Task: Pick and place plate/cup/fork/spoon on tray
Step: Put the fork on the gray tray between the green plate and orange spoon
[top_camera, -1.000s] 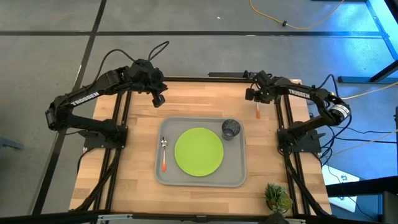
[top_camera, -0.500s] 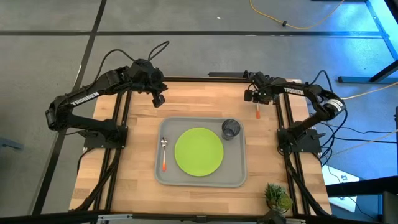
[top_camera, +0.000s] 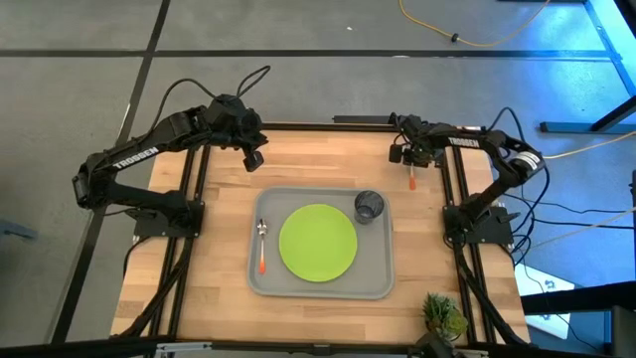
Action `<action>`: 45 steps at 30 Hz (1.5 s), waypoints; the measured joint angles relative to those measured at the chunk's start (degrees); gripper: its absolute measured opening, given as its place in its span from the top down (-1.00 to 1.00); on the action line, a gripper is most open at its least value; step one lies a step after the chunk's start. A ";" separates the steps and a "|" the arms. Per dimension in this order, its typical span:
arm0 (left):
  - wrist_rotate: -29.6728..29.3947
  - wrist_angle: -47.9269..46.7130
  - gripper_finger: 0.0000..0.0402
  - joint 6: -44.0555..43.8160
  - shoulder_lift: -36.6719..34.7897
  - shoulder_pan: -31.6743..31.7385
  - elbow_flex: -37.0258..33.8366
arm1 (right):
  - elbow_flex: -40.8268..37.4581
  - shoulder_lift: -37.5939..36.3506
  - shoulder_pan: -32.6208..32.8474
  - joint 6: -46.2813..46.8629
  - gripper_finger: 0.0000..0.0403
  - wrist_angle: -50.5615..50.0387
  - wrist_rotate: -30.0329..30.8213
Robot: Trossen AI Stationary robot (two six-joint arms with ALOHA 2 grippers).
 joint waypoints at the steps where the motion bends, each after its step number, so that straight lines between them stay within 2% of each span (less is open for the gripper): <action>1: -0.02 0.01 0.78 0.00 0.00 0.00 0.00 | 0.05 0.31 0.00 -0.01 0.58 -0.18 -0.02; 3: 0.00 0.02 0.78 0.00 0.00 0.00 0.00 | 0.03 0.42 0.02 0.07 0.63 -0.04 -0.06; 7: 0.00 0.01 0.78 0.00 0.00 0.00 0.00 | -0.06 0.31 0.04 -0.85 0.91 0.78 -0.79; 9: 0.00 0.01 0.78 0.00 0.00 0.00 0.00 | -0.06 0.30 0.12 -1.16 0.96 0.78 -0.81; 16: 0.00 0.01 0.78 -0.02 0.00 0.00 0.00 | -0.32 -1.04 0.59 -2.34 0.98 0.58 -0.53; 20: 0.00 0.01 0.78 -0.01 0.00 0.00 0.00 | -0.75 -3.10 1.95 -2.39 0.99 -1.31 1.79; 36: 0.00 0.01 0.78 -0.01 0.00 0.00 0.00 | -0.54 -5.43 8.63 -0.80 1.00 -2.30 -0.04; 45: 0.00 0.01 0.78 -0.02 0.00 0.02 0.00 | 0.20 -10.10 12.06 2.22 1.00 -6.26 -0.13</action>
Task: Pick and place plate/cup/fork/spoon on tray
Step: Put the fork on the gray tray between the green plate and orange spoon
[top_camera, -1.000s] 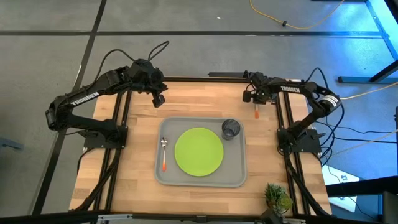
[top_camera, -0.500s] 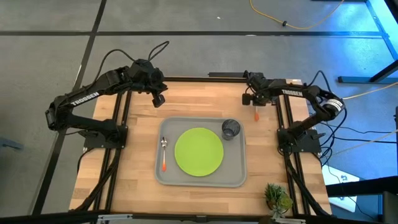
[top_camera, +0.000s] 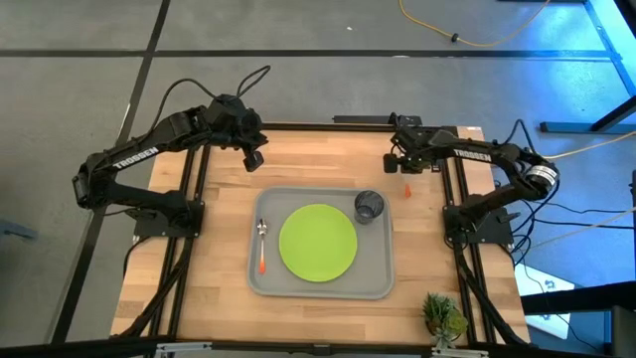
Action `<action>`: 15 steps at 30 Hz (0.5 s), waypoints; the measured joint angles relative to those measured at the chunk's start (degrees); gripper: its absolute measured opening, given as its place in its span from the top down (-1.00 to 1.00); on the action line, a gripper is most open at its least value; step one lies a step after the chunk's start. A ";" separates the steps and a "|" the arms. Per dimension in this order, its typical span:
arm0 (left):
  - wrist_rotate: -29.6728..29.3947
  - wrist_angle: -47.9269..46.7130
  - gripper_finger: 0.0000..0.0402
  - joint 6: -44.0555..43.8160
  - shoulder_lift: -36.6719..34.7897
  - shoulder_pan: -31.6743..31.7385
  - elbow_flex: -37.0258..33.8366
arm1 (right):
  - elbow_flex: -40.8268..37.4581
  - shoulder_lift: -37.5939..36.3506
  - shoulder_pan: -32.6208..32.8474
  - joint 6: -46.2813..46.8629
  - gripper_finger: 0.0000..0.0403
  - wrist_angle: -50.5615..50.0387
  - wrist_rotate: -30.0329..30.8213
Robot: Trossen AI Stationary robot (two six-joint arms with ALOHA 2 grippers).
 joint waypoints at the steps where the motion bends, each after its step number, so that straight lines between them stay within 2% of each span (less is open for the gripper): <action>1: 0.02 0.00 0.78 0.00 0.00 -0.02 0.00 | 0.71 -0.50 0.20 0.02 1.00 -1.54 0.02; 4: 0.01 0.00 0.78 0.00 0.00 -0.01 0.00 | 4.28 -1.63 1.15 -0.41 1.00 -6.53 0.46; 9: 0.02 0.00 0.78 0.02 0.00 0.00 0.00 | 12.58 -1.95 3.38 -1.72 1.00 -15.40 4.71; 15: 0.00 -0.02 0.78 0.02 0.00 0.00 0.00 | 21.06 -1.95 5.84 -1.93 1.00 -20.41 7.17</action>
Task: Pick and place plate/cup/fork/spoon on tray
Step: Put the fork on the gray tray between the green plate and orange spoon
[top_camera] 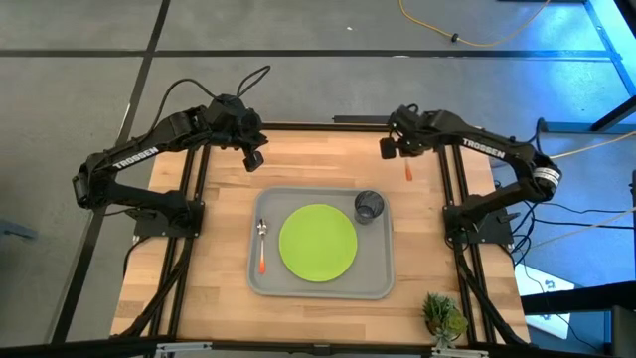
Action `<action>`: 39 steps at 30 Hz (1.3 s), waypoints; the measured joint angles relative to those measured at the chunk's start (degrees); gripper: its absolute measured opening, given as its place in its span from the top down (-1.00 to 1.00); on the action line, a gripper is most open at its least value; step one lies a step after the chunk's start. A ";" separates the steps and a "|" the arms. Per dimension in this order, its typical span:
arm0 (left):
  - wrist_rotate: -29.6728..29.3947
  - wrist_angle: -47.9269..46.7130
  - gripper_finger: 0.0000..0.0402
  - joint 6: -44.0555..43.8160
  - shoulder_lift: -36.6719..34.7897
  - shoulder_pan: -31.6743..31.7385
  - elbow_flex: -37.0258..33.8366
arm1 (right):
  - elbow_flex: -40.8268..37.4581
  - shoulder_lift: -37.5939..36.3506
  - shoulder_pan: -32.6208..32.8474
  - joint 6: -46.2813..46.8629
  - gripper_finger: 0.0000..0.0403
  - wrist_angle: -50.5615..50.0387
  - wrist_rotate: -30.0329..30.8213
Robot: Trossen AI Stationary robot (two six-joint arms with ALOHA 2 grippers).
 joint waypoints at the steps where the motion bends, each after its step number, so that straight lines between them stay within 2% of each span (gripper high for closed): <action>1: 0.01 0.00 0.78 0.00 0.00 0.01 0.00 | 1.22 0.00 0.39 -0.36 1.00 -0.12 0.15; 8: 0.00 -0.02 0.78 0.00 0.00 0.00 0.00 | 7.27 0.00 3.38 -1.22 1.00 -0.54 0.70; 15: 0.00 -0.02 0.78 1.69 0.00 0.00 0.00 | 10.08 0.11 7.53 0.15 1.00 -0.40 0.91; 22: 0.00 -0.02 0.78 1.99 0.00 -0.01 0.00 | 14.84 2.68 12.27 1.85 1.00 -0.57 0.77; 29: 0.00 -0.04 0.78 1.97 0.00 -0.01 0.00 | 23.79 8.11 15.85 1.44 1.00 -1.20 0.99; 39: 0.00 -0.66 0.78 4.60 0.00 -0.01 0.00 | 36.99 20.14 21.03 -1.38 1.00 -1.95 0.17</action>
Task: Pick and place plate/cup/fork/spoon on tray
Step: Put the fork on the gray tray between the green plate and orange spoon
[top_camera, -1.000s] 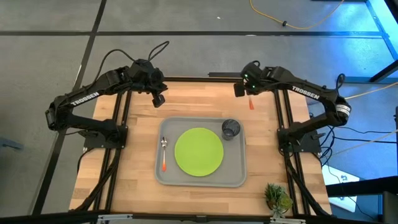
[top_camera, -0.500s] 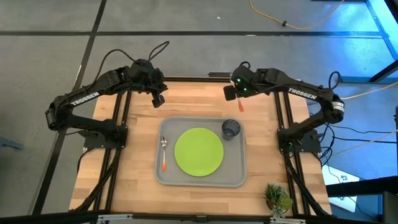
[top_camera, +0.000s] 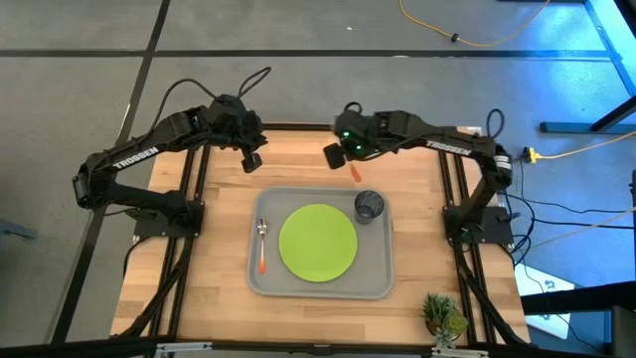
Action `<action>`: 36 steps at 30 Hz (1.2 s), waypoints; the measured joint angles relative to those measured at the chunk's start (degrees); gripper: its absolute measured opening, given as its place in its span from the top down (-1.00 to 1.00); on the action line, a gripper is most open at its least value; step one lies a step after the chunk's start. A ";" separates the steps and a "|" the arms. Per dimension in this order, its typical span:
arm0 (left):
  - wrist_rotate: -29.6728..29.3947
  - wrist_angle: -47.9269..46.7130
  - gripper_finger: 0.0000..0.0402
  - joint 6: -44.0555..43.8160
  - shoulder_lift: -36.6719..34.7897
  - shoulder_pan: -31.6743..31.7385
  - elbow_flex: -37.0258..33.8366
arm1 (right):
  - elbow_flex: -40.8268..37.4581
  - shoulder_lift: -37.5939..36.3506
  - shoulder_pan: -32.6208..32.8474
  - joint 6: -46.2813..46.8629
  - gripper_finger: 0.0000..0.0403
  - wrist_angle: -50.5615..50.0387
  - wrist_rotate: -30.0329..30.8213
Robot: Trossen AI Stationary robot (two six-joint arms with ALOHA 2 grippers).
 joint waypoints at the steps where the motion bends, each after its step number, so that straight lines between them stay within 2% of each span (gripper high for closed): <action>1: 0.00 0.01 0.78 0.27 0.00 0.02 0.00 | 1.51 1.25 0.50 0.04 1.00 -0.08 -0.01; 11: -0.17 -2.83 0.78 -0.26 0.00 0.34 0.01 | 14.04 12.38 4.17 -1.21 1.00 -0.03 -1.52; 19: -0.53 -6.86 0.78 1.23 0.00 0.32 0.02 | 15.18 14.59 6.05 -2.47 1.00 0.17 -5.09; 29: 0.04 -9.90 0.78 5.36 0.00 0.34 0.02 | 15.14 15.36 11.86 8.92 1.00 4.06 -2.25; 36: 0.04 -12.08 0.78 5.85 -0.02 0.34 0.02 | 15.14 19.45 13.86 16.88 1.00 8.39 -0.92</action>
